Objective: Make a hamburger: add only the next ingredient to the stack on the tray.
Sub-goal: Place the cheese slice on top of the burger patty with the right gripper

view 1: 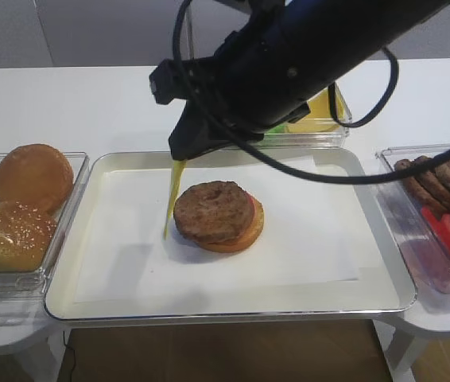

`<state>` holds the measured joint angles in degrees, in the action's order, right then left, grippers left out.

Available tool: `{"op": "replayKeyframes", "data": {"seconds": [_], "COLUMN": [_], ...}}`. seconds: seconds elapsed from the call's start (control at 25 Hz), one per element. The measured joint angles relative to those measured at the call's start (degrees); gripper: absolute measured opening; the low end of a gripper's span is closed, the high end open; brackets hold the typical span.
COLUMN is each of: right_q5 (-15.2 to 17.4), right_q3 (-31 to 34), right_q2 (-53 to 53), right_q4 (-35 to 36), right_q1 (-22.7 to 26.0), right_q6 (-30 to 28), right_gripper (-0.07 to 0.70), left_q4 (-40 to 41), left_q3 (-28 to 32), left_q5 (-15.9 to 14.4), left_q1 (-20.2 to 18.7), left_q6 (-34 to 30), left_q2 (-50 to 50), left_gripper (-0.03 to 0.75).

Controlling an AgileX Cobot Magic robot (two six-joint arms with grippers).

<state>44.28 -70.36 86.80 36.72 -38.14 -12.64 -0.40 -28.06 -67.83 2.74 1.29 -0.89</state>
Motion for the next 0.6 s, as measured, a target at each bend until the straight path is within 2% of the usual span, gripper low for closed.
{"op": "replayKeyframes", "data": {"seconds": [0.16,0.28,0.6], "right_q5": [-1.2,-1.92,-2.29], "right_q3": [0.0,0.0,0.0], "right_q2": [2.97,4.72,6.41], "right_q4": [0.74,-1.25,-12.41], "right_q1": [-0.36,-0.36,-0.36], "right_q6": [-0.32,-0.41,3.43], "right_gripper": [0.036,0.036,0.036], "left_q4": [0.0,0.0,0.0], "left_q3": [0.0,0.0,0.0], "left_q5": [0.0,0.0,0.0], "left_q1": [0.0,0.0,0.0], "left_q6": [0.0,0.0,0.0], "left_q2": [0.0,0.0,0.0], "left_gripper": [0.293,0.293,0.293]}}
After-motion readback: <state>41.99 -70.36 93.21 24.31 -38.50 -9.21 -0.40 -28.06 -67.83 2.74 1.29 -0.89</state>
